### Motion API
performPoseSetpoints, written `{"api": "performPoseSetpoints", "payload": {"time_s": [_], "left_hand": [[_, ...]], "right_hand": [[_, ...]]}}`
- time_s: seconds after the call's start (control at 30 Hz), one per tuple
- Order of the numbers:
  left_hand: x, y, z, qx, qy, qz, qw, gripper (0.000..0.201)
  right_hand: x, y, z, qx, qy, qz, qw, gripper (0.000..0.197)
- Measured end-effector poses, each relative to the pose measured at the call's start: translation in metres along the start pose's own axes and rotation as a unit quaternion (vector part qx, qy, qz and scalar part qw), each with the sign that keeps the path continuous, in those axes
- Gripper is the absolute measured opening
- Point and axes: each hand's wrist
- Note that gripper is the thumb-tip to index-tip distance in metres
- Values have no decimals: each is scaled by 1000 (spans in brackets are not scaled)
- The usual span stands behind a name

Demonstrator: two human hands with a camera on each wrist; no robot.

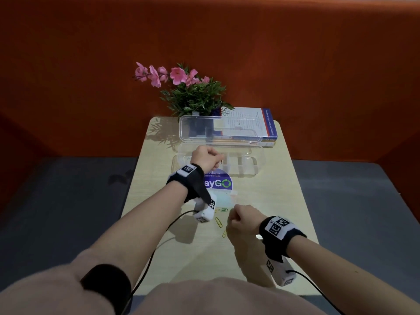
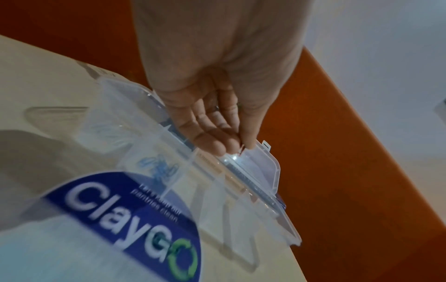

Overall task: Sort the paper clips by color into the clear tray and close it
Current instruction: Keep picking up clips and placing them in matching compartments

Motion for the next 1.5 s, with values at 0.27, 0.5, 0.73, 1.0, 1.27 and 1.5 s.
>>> {"api": "performPoseSetpoints", "payload": {"time_s": [0.27,0.5,0.73,1.0,1.27,1.5], "left_hand": [[13,-14,27,-46,-8,61,997,15],[-10,-2,18,31,-41,122,991,16],[-46,49,-23,36,-75,119,989,14],[-37,82,-37,30,-14,157,987,9],[-6,69,-39,101,17,221,970,13],[17,61,-22,263,122,370,883,45]], "right_hand": [[-15,-23,6,206,-29,424,881,17],[-49,-7,20,196,-16,605,771,20],[-97,28,65,175,-54,598,781,17],[-113,62,102,184,-126,481,848,40],[-92,22,46,90,-102,354,925,18],[-43,-25,3,86,-113,110,984,8]]}}
Point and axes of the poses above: each hand's wrist, its own z-axis towards the middle knuckle, its own x-axis out of the palm, y = z × x, and after that the axes turned 15 degrees about -y, right-handed
